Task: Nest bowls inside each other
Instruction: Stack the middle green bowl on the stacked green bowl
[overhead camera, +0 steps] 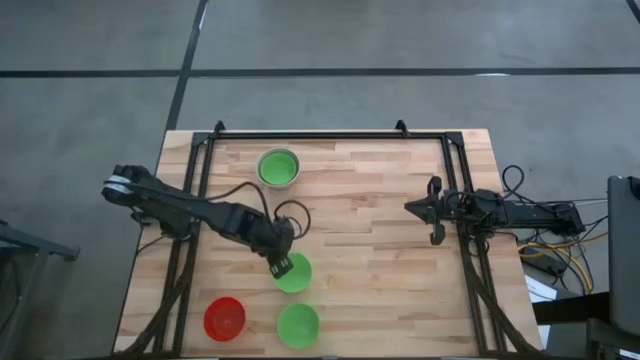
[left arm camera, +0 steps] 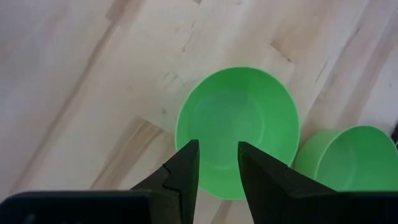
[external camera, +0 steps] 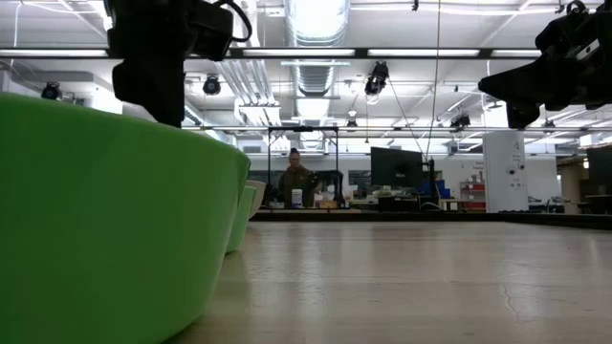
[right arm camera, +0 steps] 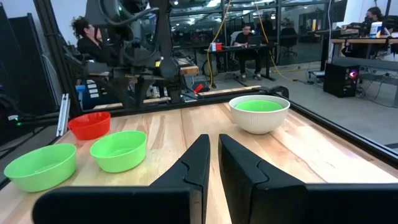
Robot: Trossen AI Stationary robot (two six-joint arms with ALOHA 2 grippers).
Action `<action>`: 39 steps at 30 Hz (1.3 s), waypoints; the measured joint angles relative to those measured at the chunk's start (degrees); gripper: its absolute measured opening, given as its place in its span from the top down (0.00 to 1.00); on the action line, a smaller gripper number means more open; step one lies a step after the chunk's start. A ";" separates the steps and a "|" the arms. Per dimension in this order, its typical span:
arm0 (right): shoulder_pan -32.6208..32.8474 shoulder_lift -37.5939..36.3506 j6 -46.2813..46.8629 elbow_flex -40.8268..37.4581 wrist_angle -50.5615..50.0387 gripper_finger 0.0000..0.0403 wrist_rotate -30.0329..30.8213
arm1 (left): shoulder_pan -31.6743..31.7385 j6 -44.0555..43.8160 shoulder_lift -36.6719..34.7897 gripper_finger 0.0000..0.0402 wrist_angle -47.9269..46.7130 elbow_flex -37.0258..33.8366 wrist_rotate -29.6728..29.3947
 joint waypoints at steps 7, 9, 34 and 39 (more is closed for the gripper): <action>-0.02 0.00 0.07 0.00 0.00 0.92 0.01 | -0.01 -4.85 0.00 0.71 0.66 -1.09 0.78; 0.00 0.00 0.00 0.00 0.00 0.92 0.00 | -0.02 -5.42 0.00 0.71 0.68 -1.09 0.78; 0.00 0.02 0.06 0.00 0.00 0.92 0.00 | -0.42 -5.09 0.17 0.71 9.13 -8.99 3.76; 0.01 0.01 0.07 0.00 0.00 0.92 0.00 | -0.42 -5.20 0.22 0.71 9.74 -9.70 4.27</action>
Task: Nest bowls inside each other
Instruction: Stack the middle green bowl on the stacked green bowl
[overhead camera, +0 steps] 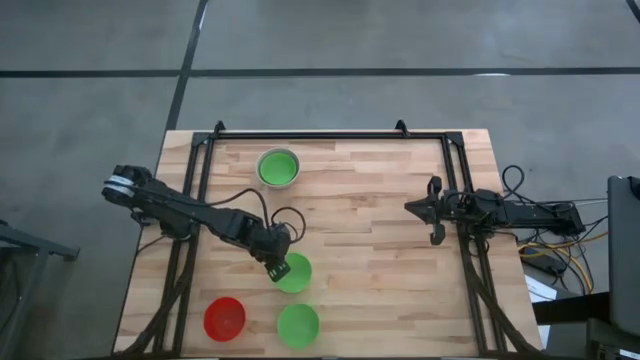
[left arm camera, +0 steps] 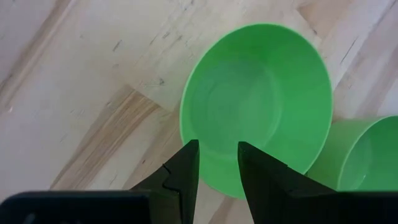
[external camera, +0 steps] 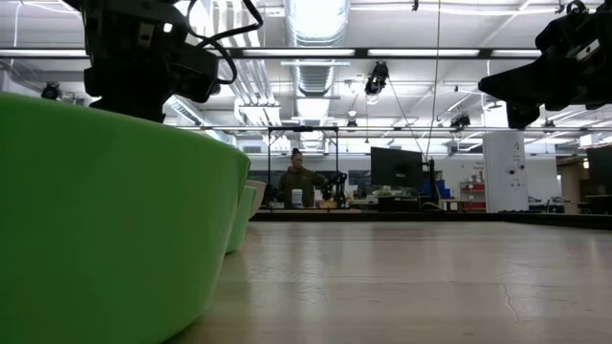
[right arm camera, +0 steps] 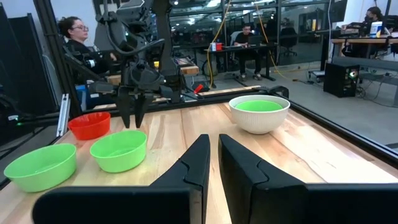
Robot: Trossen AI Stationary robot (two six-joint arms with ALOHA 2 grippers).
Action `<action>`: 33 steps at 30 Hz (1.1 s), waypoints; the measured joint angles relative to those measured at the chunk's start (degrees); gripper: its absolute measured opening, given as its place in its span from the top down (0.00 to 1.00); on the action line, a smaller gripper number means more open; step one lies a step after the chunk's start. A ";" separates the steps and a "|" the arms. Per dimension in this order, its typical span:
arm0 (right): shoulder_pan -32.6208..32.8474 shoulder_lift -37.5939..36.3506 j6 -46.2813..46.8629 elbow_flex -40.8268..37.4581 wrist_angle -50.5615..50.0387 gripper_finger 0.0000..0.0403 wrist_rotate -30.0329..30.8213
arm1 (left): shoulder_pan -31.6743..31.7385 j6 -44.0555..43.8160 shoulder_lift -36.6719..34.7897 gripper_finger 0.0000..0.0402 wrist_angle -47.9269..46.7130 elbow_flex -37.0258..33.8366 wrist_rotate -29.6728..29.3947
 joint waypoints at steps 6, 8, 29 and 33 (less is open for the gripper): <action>-0.02 0.01 -0.03 0.00 0.00 0.92 0.00 | 0.00 -0.20 0.00 0.71 0.06 -0.72 0.03; 0.00 0.01 -0.07 0.00 0.00 0.92 0.00 | 0.00 -0.74 0.02 0.71 0.15 -1.10 0.37; 0.00 0.01 -0.01 0.00 0.00 0.92 0.01 | 0.00 -2.57 0.02 0.71 5.96 -6.64 3.43; 0.00 0.01 -0.06 0.00 0.00 0.92 0.00 | 0.00 -3.26 0.02 0.71 7.84 -8.03 3.81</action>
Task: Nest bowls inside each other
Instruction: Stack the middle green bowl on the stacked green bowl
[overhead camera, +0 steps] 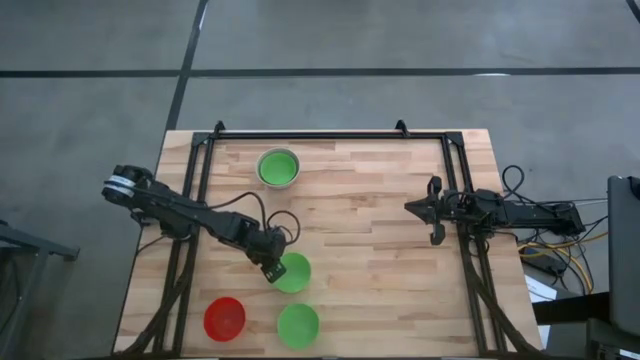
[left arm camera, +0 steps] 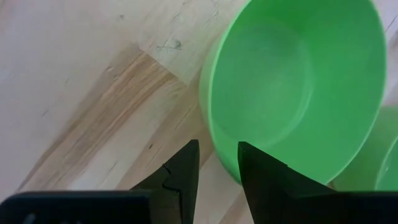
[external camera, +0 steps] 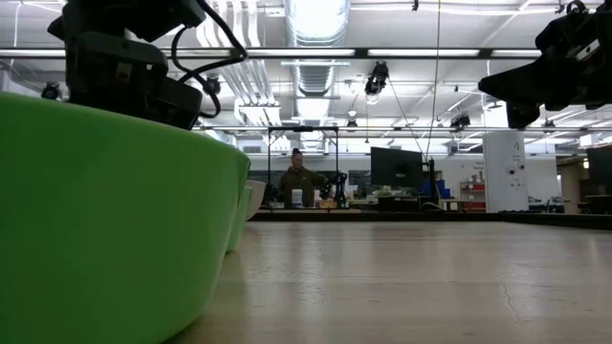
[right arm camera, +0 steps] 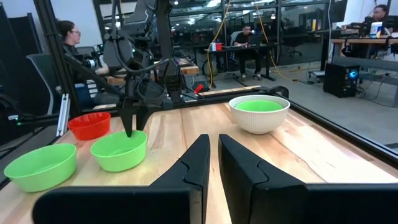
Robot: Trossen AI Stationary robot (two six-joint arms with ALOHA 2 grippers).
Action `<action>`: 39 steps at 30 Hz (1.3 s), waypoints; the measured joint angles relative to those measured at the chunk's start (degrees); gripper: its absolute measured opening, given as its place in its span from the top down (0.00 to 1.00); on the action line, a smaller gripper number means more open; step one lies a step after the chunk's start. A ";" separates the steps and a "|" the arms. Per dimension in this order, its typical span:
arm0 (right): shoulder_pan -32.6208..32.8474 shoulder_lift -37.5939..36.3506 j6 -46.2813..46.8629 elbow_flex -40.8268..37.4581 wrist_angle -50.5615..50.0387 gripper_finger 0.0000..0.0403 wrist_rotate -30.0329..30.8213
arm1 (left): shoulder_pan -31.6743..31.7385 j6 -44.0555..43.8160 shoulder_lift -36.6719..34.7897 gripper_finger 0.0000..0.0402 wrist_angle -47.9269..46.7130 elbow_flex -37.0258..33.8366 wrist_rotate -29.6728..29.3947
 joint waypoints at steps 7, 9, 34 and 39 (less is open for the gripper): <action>0.00 0.00 0.05 0.00 0.00 0.92 0.01 | 0.00 -0.15 0.00 0.71 1.68 -1.18 0.00; -0.01 0.00 -0.01 0.00 0.00 0.92 0.01 | 0.00 -0.43 0.02 0.71 2.15 -1.49 0.03; -0.02 0.00 -0.01 0.00 0.00 0.92 0.00 | 0.00 -2.15 0.02 0.98 6.67 -3.86 2.83; 0.00 0.00 -0.02 0.00 0.00 0.92 0.00 | 0.00 -2.22 0.02 0.98 6.67 -3.84 2.82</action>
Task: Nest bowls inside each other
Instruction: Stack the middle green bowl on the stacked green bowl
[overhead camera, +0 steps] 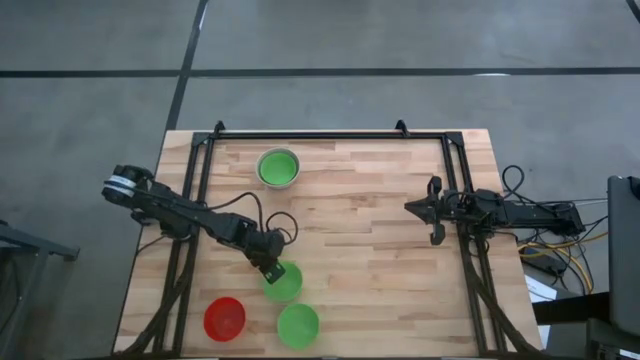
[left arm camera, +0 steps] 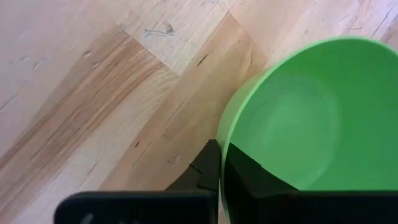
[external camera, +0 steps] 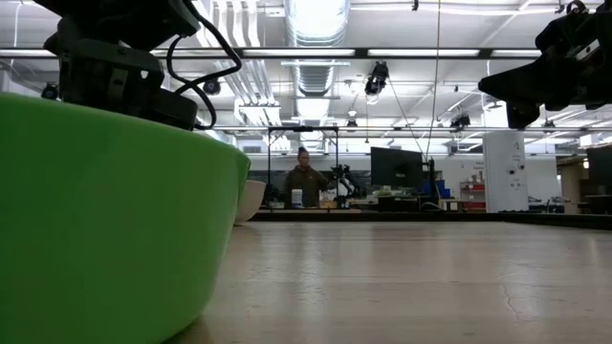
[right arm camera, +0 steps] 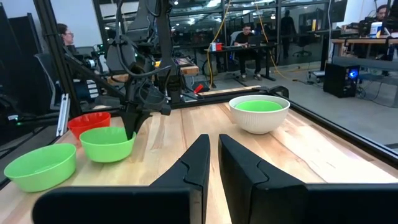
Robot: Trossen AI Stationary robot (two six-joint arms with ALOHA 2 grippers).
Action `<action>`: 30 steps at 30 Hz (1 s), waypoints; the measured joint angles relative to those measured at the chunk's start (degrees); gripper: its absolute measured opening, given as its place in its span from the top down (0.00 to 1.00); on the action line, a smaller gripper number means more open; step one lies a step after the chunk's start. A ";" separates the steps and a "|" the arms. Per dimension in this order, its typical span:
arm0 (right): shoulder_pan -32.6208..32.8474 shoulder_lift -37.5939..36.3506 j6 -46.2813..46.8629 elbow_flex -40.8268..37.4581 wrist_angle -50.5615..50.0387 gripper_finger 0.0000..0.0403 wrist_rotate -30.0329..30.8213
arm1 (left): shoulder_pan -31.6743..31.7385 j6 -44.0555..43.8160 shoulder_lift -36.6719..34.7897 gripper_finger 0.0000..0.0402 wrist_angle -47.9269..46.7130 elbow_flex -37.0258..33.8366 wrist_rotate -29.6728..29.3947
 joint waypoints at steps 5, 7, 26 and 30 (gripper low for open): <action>0.00 0.00 -0.01 0.00 0.00 0.92 0.00 | 0.00 0.77 -0.15 0.99 -0.09 0.14 -0.10; -0.02 0.00 0.07 0.00 0.00 0.92 0.01 | 0.00 1.52 -0.31 0.99 -0.15 0.57 -0.68; -0.01 0.00 0.02 0.00 0.00 0.92 0.01 | 0.20 7.38 -0.48 0.99 -12.99 10.78 -8.45; 0.00 0.00 0.00 0.00 0.00 0.92 0.01 | 0.20 9.87 -0.52 0.99 -13.82 13.56 -11.06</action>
